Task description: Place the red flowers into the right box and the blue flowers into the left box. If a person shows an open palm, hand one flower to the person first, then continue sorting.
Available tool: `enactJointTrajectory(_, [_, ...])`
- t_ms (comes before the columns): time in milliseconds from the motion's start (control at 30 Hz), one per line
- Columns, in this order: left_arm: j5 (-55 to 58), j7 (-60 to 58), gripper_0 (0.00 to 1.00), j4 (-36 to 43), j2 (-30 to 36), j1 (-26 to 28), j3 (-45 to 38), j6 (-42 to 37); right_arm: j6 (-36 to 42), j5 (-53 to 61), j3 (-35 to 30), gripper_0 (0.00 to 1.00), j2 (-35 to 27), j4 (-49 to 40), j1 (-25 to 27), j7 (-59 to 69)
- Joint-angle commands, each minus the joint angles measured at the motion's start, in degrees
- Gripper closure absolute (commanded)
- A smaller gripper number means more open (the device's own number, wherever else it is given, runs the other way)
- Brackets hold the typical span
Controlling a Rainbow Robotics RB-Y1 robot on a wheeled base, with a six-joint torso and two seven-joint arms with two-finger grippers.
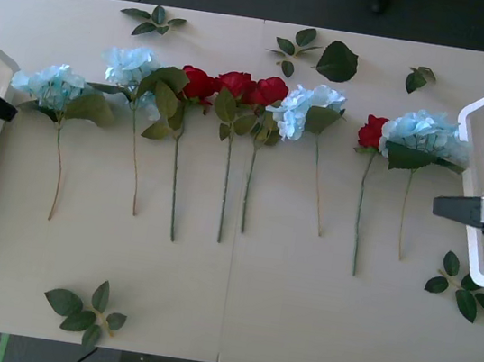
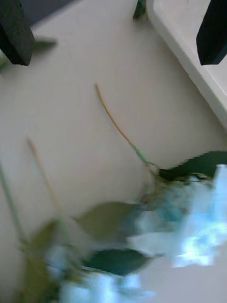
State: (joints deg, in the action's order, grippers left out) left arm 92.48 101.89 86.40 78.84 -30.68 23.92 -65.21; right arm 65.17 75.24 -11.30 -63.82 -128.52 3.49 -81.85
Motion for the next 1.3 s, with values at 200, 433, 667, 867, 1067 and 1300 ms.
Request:
enactJointTrajectory(200, [-9.5, -11.3, 0.00, -0.7, -0.4, 10.5, -0.6, 12.7, 2.5, -18.8, 13.1, 0.00, 2.8, 7.3, -12.5, 12.9])
enactJointTrajectory(433, [-10.0, -17.2, 0.00, 1.2, -0.5, 12.1, 5.4, 24.1, -1.5, -28.6, 23.0, 0.00, 6.4, 18.7, -19.2, 19.0])
enactJointTrajectory(667, [-10.5, -18.5, 0.00, 1.0, -0.9, 12.1, 7.6, 27.9, -6.5, -31.4, 28.5, 0.00, 10.1, 30.1, -24.3, 17.9])
enactJointTrajectory(867, [-10.4, -19.7, 0.00, 0.4, -2.4, 9.9, 12.4, 33.7, -10.9, -32.7, 33.1, 0.00, 12.2, 38.3, -28.5, 17.0])
enactJointTrajectory(1067, [-10.7, -20.4, 0.00, -1.9, -4.7, 4.6, 17.8, 35.1, -14.2, -33.0, 36.8, 0.00, 14.3, 44.2, -32.3, 16.7])
enactJointTrajectory(1300, [-11.6, -20.6, 0.00, -6.0, -9.3, -1.2, 22.1, 35.1, -15.5, -35.2, 38.2, 0.00, 17.2, 48.6, -34.7, 16.4])
